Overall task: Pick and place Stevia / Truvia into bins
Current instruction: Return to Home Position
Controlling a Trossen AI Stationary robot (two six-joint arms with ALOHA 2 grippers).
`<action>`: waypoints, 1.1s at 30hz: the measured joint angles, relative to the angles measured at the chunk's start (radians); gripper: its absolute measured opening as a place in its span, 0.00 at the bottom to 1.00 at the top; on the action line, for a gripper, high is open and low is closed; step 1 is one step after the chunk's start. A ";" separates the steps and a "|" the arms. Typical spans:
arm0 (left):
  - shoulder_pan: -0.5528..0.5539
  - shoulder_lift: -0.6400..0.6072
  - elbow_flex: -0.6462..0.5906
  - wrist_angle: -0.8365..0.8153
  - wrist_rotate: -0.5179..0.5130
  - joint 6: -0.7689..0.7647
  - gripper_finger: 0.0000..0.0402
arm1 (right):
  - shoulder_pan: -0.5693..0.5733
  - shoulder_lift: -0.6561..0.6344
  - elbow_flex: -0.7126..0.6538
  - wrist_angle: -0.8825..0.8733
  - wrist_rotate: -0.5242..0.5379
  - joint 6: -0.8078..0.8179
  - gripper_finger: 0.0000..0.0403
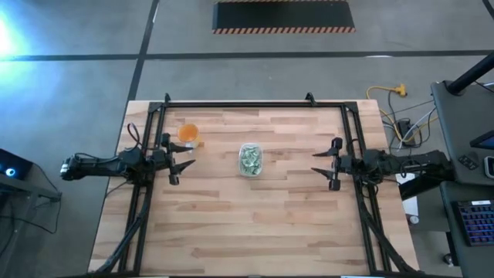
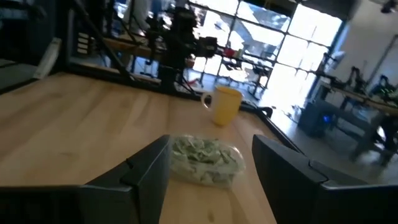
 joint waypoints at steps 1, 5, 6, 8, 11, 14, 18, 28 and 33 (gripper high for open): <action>0.000 0.001 0.000 0.002 0.000 0.000 0.49 | 0.000 -0.003 0.000 0.004 -0.023 -0.010 0.53; 0.000 0.001 0.000 0.004 -0.003 -0.006 0.49 | 0.000 -0.020 0.000 0.012 -0.039 -0.029 0.53; 0.000 0.001 0.000 0.005 -0.004 -0.007 0.49 | 0.000 -0.023 0.000 0.010 -0.039 -0.032 0.53; 0.000 0.004 0.000 0.006 -0.004 -0.006 0.49 | 0.000 -0.027 0.000 0.002 -0.039 -0.035 0.53; 0.001 0.009 0.000 0.007 -0.003 -0.006 0.49 | 0.000 -0.026 0.000 -0.003 -0.032 -0.036 0.53; 0.001 0.010 0.000 0.009 -0.003 -0.006 0.49 | 0.000 -0.023 0.000 -0.008 -0.032 -0.034 0.53; 0.001 0.010 0.000 0.014 -0.003 -0.006 0.49 | 0.000 -0.023 0.000 -0.008 -0.032 -0.032 0.53; 0.001 0.014 0.000 0.015 -0.003 -0.006 0.49 | 0.000 -0.024 0.000 -0.007 -0.031 -0.032 0.53; 0.000 0.014 0.000 0.015 -0.003 -0.006 0.49 | 0.000 -0.024 0.000 -0.007 -0.031 -0.032 0.53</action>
